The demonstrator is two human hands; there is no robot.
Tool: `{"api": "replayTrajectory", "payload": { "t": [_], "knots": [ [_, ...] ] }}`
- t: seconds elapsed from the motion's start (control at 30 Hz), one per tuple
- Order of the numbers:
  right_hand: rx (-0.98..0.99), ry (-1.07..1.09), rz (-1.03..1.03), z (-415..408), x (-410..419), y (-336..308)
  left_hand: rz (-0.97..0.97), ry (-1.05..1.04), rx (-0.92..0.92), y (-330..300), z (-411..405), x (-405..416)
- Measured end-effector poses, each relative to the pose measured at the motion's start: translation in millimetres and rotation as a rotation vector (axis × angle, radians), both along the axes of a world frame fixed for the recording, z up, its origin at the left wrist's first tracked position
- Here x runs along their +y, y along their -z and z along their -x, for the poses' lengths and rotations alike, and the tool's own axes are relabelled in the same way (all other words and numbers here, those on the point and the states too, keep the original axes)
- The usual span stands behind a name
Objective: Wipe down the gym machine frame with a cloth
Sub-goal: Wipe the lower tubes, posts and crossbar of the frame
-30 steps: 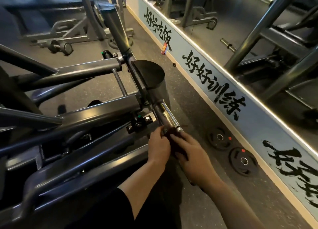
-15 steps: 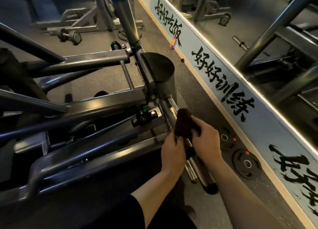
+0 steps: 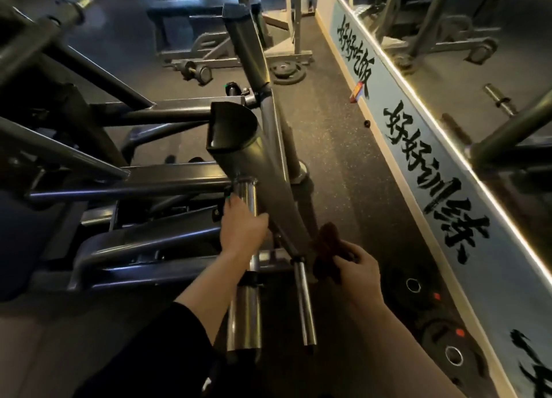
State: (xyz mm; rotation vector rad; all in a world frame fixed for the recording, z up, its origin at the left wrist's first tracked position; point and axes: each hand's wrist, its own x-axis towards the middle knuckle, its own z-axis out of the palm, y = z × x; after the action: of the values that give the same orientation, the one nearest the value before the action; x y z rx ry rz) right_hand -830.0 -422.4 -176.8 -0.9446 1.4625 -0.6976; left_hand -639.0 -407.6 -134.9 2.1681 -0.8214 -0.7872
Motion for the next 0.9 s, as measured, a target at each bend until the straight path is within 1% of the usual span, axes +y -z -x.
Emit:
{"api": "replayTrajectory", "payload": {
  "t": [0.03, 0.07, 0.13, 0.2, 0.27, 0.33, 0.43, 0.5, 0.53, 0.63, 0.67, 0.73, 0.8, 0.9],
  "knots": [
    [-0.072, 0.04, -0.065, 3, -2, 2, -0.025, -0.003, -0.064, 3, 3, 1],
    [-0.151, 0.069, -0.124, 5, -7, 2, -0.045, 0.001, -0.173, 4, 10, 1],
    [-0.286, 0.06, -0.221, 2, -17, 1, -0.058, 0.001, -0.365, 10, 20, -1],
    [-0.346, -0.013, -0.223, -12, -27, 1, -0.063, -0.065, -0.427, 13, 19, -7],
    [-0.364, -0.114, -0.157, -31, -33, -3, -0.064, -0.156, -0.447, 15, 11, -15],
    [-0.338, -0.21, -0.048, -49, -41, -7, -0.048, -0.212, -0.458, 18, 6, -22],
    [-0.233, -0.385, 0.118, -79, -49, -10, -0.028, -0.308, -0.424, 22, 7, -27],
    [-0.19, -0.498, 0.162, -101, -52, -9, -0.034, -0.353, -0.416, 24, 6, -29],
    [-0.198, -0.532, 0.175, -111, -53, -10, -0.023, -0.371, -0.407, 26, 5, -31],
    [-0.208, -0.516, 0.195, -131, -63, -13, 0.015, -0.437, -0.4, 27, 2, -33],
    [-0.169, -0.508, 0.234, -132, -69, -14, 0.017, -0.446, -0.401, 26, 3, -34],
    [-0.062, -0.581, 0.333, -130, -80, -12, 0.012, -0.459, -0.401, 24, 5, -34],
    [0.014, -0.729, 0.459, -121, -90, -10, 0.01, -0.478, -0.418, 24, 6, -37],
    [0.017, -1.023, 0.625, -105, -110, -9, -0.016, -0.571, -0.454, 25, 9, -41]
  ]
}}
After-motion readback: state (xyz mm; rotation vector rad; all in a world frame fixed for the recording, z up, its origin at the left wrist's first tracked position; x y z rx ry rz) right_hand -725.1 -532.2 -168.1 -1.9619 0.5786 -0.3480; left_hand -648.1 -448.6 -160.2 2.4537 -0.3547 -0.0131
